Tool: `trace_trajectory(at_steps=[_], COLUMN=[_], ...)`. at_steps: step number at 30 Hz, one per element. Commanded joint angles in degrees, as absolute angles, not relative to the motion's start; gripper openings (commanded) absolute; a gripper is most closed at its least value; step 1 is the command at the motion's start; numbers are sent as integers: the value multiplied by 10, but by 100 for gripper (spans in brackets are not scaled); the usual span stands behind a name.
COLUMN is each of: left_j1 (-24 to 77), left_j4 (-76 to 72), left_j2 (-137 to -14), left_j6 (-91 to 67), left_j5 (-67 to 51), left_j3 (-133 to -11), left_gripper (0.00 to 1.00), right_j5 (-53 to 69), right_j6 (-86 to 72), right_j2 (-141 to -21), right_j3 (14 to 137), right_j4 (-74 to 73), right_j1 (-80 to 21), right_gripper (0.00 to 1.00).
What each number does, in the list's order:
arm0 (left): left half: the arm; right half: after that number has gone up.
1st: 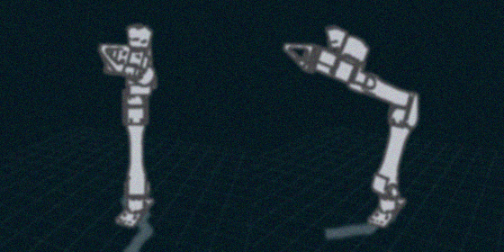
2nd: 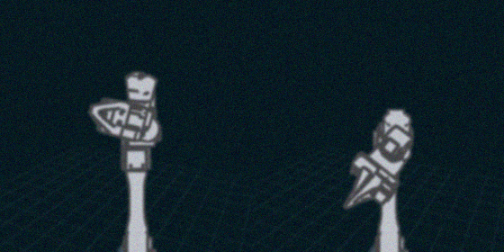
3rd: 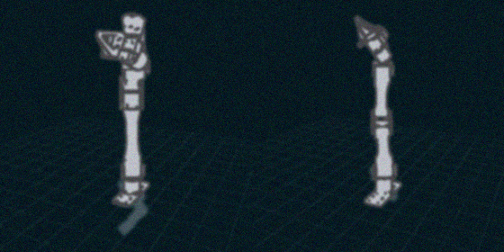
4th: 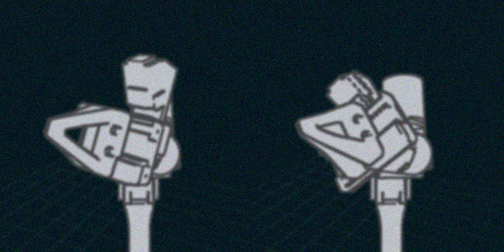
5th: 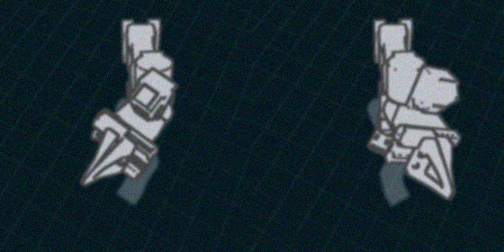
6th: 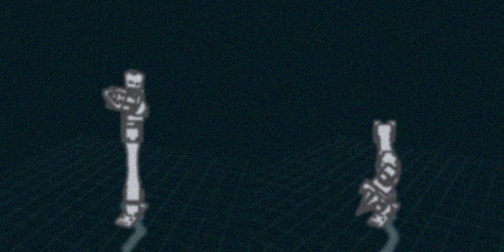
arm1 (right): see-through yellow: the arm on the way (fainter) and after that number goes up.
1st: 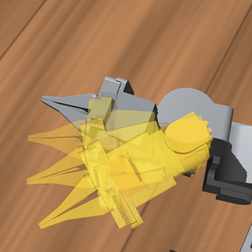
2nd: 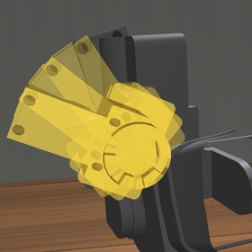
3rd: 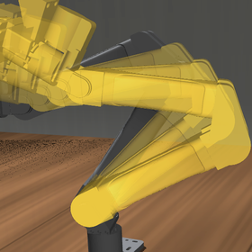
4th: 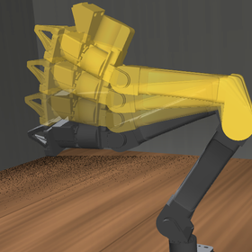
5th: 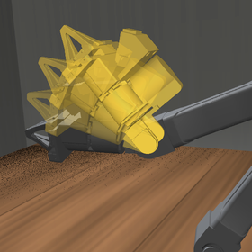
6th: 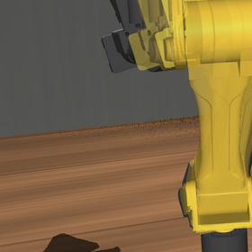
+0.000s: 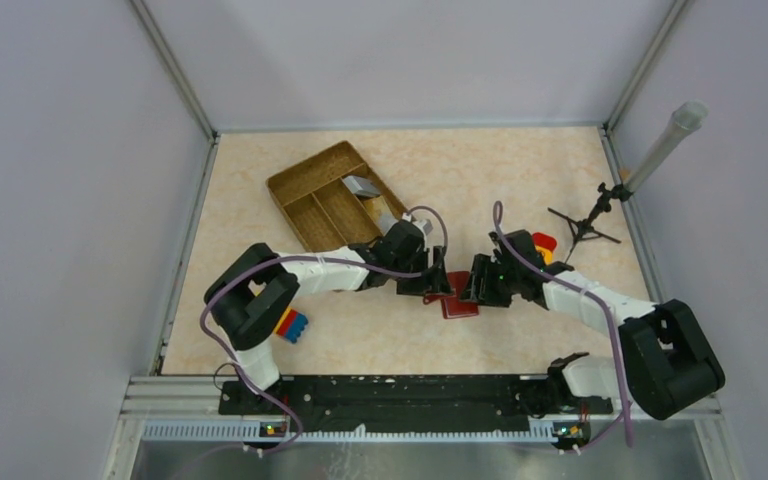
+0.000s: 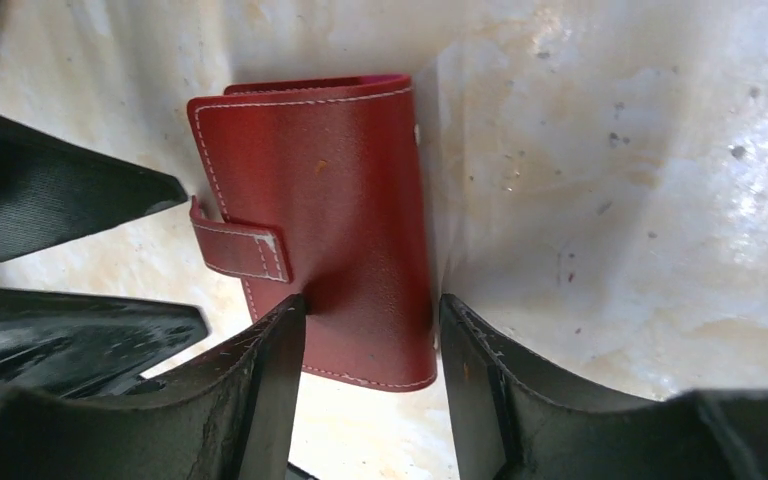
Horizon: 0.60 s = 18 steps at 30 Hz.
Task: Put the credit cards into the card holder
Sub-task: Close the card holder at the center of the board.
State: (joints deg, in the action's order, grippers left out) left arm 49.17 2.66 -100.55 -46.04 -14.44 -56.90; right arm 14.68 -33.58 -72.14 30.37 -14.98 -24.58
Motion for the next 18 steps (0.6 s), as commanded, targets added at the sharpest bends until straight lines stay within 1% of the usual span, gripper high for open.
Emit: trace_trajectory(at_steps=[1,4,13,18], left_j1=[497,500,505,506], left_j4=[10,11,43,52], left_j2=[-1026,-1046,-1072,-1078], left_j6=[-437,-431,-413,-414], left_j5=[-132,-132,-105,-100], left_j3=[-593,-595,-596,-586], left_gripper=[71,63,51,40], right_j5=[176,168,146,158], right_j6=[-340,-349,-377,-410], right_j2=[-729,-723,-662,-633], right_j3=[295,289,262,230], right_j4=[-101,-103,-134,-121], right_j1=[-245,-245,-221,-211], right_gripper=[50,49,49,49])
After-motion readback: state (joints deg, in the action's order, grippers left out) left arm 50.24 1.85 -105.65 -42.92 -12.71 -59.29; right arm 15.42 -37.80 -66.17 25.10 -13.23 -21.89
